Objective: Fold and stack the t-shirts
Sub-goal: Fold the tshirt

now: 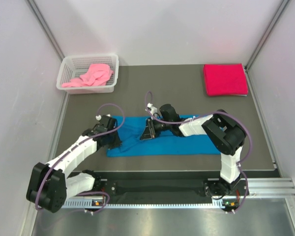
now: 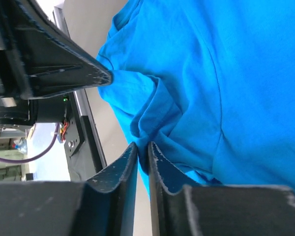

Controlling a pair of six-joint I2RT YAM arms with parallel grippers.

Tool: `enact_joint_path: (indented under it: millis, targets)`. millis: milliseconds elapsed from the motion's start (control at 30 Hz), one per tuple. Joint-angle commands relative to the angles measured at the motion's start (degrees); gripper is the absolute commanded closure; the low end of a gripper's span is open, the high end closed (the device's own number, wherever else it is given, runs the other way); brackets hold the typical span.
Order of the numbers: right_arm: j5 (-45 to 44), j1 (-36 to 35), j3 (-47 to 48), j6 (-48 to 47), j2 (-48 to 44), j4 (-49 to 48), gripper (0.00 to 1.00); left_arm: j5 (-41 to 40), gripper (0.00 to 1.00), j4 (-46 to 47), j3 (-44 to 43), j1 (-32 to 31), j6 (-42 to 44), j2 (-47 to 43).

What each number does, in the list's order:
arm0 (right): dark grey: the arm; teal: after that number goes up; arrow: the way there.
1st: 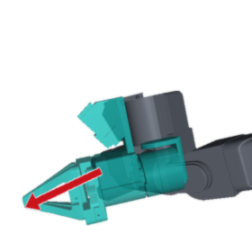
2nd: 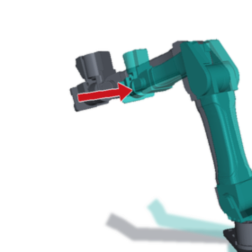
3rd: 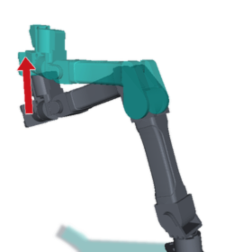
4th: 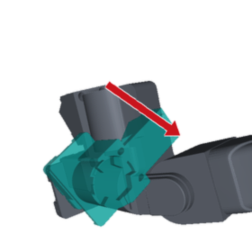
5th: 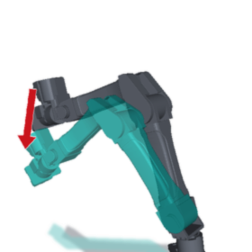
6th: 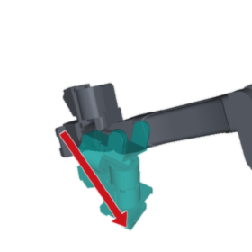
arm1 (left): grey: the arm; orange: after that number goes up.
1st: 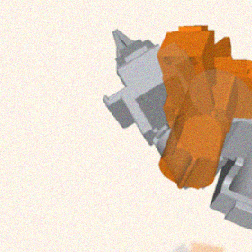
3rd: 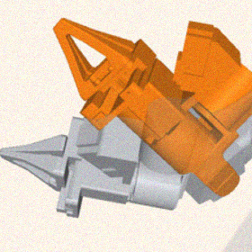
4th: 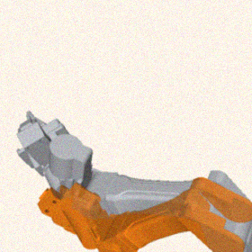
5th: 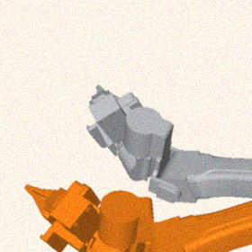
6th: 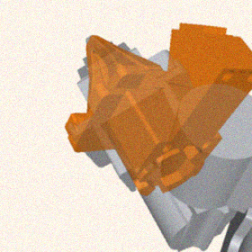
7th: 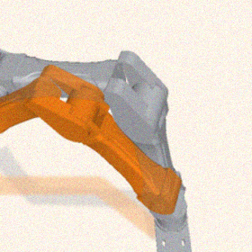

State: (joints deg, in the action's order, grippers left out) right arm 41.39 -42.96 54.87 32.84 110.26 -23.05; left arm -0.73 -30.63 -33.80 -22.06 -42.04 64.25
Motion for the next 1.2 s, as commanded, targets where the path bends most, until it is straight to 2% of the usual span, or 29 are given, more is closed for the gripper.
enact_joint_path:
  millis: [0, 333, 700, 867, 1167]
  targets:
    - [-0.25, 0.07, 0.33, 0.03, -3.29, -3.57, 0.87, -1.37, 1.00, -3.29, -4.60, -0.70, 1.44, -1.14]
    - [-0.08, -0.37, -3.72, 3.19, -3.29, -8.41, 0.89, -6.56, 1.00, -11.38, -12.86, -2.10, 2.05, 1.67]
    - [-0.43, -0.37, -8.28, 7.93, -4.35, -15.17, 0.94, -6.12, 1.00, -15.42, -14.19, -2.63, 2.93, 3.07]
    - [-1.39, -0.55, -11.28, 10.93, -4.26, -19.31, 0.96, -6.91, 1.00, -15.34, -14.10, -2.98, 3.72, 4.39]
    - [-2.98, -0.55, -10.14, 11.72, -2.77, -18.79, 0.96, -8.49, 0.98, -10.50, -14.97, -2.98, 4.16, 11.59]
